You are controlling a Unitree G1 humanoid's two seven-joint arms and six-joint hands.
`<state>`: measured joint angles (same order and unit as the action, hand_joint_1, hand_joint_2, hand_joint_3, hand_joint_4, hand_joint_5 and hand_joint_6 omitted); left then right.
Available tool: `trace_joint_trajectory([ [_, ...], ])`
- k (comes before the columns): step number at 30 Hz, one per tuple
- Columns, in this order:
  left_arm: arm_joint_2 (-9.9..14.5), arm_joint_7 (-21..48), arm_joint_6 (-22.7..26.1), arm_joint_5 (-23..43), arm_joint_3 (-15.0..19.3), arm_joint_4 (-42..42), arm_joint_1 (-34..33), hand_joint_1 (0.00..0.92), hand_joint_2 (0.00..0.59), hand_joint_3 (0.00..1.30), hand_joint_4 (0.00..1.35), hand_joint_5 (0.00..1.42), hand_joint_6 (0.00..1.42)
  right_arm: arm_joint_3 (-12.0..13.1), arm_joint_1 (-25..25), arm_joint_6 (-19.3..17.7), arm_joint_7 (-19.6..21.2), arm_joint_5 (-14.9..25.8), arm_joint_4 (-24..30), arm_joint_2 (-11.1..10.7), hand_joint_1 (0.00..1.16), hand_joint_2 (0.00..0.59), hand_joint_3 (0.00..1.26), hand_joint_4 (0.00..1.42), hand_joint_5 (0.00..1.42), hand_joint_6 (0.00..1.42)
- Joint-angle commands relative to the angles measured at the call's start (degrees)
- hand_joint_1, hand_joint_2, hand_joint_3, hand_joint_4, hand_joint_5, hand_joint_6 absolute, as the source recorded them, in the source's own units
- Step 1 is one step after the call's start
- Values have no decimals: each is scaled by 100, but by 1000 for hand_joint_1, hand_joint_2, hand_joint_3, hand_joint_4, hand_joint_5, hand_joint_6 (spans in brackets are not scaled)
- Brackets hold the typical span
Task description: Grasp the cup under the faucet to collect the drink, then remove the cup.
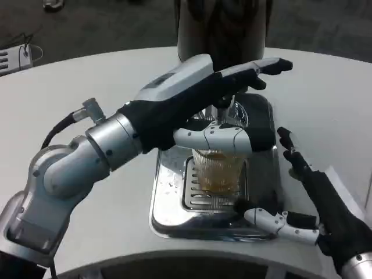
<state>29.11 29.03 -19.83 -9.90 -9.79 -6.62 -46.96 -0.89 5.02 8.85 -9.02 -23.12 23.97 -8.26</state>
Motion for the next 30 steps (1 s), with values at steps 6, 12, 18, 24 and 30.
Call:
trace_joint_trajectory([
  [6, 132, 218, 73, -70, -60, 27, 229, 0, 0, 137, 99, 189, 210, -221, 399, -13, 410, 69, -517, 136, 740, 197, 0, 0, 28, 53],
  [12, 169, 222, 53, -43, -30, 17, 233, 0, 0, 137, 99, 189, 209, -271, 595, 9, 500, 91, -771, 114, 743, 201, 0, 0, 28, 50],
  [18, 201, 222, 32, -15, -6, -14, 218, 0, 0, 137, 99, 189, 208, -325, 855, 11, 606, 115, -1077, 119, 748, 205, 0, 0, 28, 48],
  [24, 212, 207, 3, 25, 46, -39, 209, 0, 0, 137, 99, 189, 208, -384, 1121, 3, 648, 143, -1337, 126, 751, 207, 0, 0, 28, 48],
  [30, 226, 146, -29, 80, 204, -36, 269, 0, 0, 137, 99, 189, 208, -444, 1317, -6, 653, 214, -1534, 128, 752, 207, 0, 0, 28, 44],
])
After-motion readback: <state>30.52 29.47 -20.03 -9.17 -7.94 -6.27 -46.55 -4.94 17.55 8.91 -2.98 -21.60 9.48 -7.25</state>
